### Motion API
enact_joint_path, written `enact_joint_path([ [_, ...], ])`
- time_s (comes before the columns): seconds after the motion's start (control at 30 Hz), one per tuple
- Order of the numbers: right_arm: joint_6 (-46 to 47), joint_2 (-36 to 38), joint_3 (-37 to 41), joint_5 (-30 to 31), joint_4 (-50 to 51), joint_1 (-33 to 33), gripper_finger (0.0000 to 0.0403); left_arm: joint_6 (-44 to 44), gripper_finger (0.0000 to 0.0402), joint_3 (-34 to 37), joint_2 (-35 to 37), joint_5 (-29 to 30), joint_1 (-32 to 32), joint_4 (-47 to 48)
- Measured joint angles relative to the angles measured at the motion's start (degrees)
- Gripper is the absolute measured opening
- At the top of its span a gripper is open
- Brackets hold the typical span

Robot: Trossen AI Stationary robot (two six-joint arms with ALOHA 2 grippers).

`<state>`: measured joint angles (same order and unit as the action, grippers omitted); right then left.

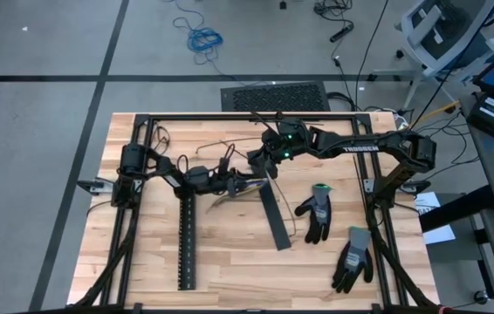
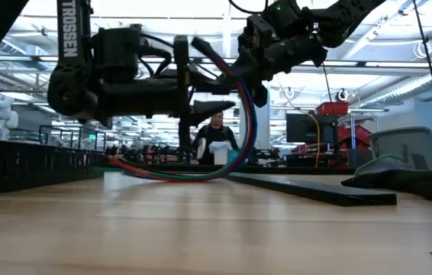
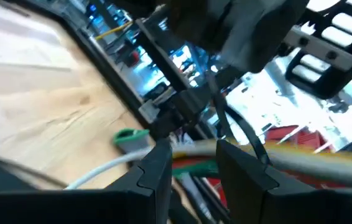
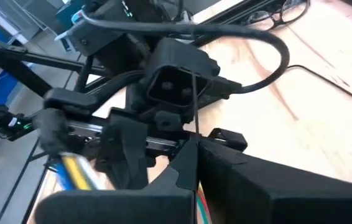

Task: Ziptie cables
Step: Wrap the black zip tie on the cables

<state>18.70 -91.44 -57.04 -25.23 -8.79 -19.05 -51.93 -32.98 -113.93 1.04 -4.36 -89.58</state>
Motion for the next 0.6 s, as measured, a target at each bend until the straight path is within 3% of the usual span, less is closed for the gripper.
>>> enact_joint_path([
  [0.27,0.11,0.0,0.0,-1.29,-0.07,-0.09,0.0,0.49,0.0122,0.78,0.0,0.14,-1.08,0.11],
  [0.43,0.03,0.0,0.02,-2.16,-0.05,-0.09,0.0,1.25,0.0122,0.78,0.0,3.62,-3.47,0.19],
  [0.6,-0.08,0.0,0.02,-2.2,-0.05,-0.13,0.0,-1.67,0.0145,0.78,0.0,0.69,-5.82,0.07],
])
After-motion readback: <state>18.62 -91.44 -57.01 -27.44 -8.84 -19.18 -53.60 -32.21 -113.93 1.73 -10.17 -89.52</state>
